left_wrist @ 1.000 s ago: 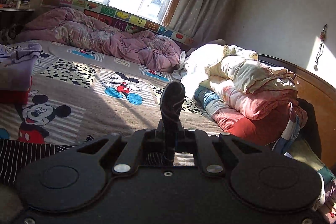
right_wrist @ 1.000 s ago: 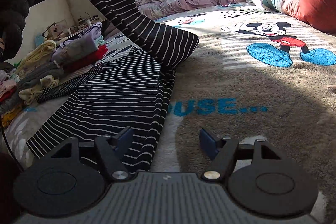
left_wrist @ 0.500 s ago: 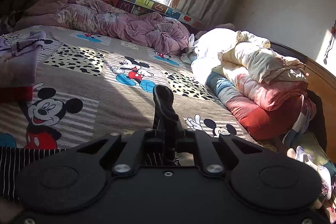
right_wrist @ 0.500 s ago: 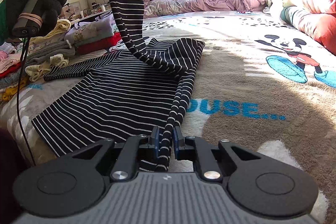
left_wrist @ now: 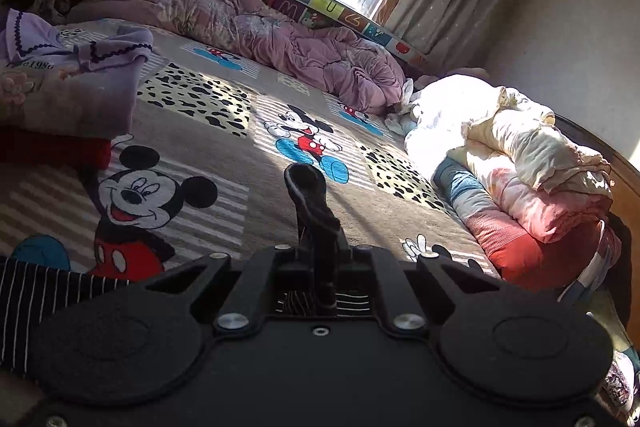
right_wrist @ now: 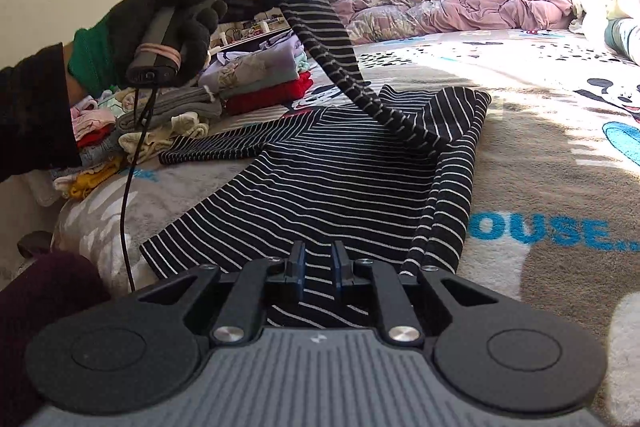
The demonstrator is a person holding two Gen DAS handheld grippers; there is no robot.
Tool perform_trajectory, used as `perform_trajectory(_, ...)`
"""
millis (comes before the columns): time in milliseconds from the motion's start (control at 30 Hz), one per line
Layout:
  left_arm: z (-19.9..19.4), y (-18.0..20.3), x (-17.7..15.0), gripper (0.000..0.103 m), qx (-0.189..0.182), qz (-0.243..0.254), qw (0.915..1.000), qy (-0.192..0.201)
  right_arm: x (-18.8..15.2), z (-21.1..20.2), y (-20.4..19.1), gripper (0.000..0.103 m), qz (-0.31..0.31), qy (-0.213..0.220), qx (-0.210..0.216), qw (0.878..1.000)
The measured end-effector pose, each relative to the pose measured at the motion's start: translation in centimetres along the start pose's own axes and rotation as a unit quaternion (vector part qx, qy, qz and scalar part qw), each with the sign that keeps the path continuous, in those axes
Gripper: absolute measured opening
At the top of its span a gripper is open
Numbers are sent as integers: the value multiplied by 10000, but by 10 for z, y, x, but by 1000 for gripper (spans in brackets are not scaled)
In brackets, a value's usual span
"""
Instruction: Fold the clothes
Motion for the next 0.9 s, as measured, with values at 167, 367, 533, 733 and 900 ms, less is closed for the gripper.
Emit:
perform_trajectory(167, -5, -22, -2, 7, -71, -163, 9998, 0, 6, -61, 31, 45, 381, 538, -110, 9978)
perform_trajectory(367, -2, -16, 2, 7, -226, -167, 9996, -39, -20, -55, 8, 79, -318, 207, -839, 9958)
perform_trajectory(533, -2, 1, 9, 7, -334, 43, 9994, -48, -45, -17, 6, 18, -894, -561, -1627, 9810)
perform_trajectory(733, -22, -1, 27, 7, -491, -28, 9984, 283, -41, -13, -18, 15, -1628, -346, -1732, 9707)
perform_trajectory(900, -11, -45, 5, 7, -142, -386, 9990, 150, -57, 11, -39, 20, -2369, -638, -1683, 9547)
Point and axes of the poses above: each gripper's, at about its wrist camera, not at the fingertips, and z roughly the way its jaws point, y to its right, x to its top, the point moved 9 cm from there along z, roughly the way its jaws point, and after that the axes turned 5 degrees about -y, right-handed, at the moved point
